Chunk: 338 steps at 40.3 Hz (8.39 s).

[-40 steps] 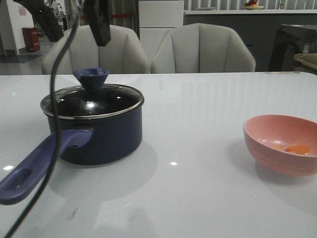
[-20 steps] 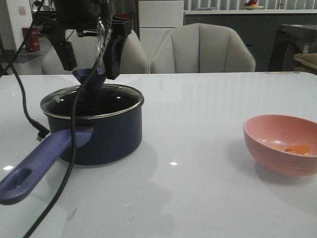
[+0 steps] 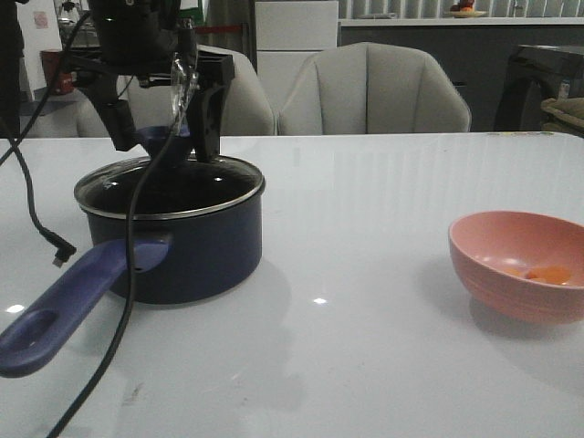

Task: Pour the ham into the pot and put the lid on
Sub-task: 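Lower the left gripper onto the purple lid knob and grasp it, then lift the glass lid off the pot with the left gripper, then set the glass lid down on the table beside the pot, then lower the right gripper to the pink bowl rim and grasp it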

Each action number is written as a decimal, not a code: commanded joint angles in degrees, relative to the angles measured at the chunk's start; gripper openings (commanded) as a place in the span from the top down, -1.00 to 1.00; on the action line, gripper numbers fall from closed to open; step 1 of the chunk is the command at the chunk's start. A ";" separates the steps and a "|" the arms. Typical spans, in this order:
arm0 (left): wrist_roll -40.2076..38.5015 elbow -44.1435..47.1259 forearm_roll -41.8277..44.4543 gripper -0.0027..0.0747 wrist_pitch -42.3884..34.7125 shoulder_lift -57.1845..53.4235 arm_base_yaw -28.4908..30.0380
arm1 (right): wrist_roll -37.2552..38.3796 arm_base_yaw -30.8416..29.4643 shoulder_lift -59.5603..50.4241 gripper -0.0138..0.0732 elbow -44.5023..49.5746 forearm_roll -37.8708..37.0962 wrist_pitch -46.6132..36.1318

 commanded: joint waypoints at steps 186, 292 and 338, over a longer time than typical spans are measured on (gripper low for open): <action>10.62 32.70 -4.87 -0.46 -21.11 -10.89 27.48 | -0.05 -0.23 -1.10 0.32 0.57 -0.61 -4.46; 10.02 83.73 -2.05 -0.74 -41.62 -111.05 7.20 | 0.00 -0.15 -0.80 0.32 -0.84 0.45 -9.11; 10.02 84.15 -1.56 -0.74 -42.39 -111.05 7.20 | 0.00 -0.15 46.68 -0.64 -36.17 3.51 26.19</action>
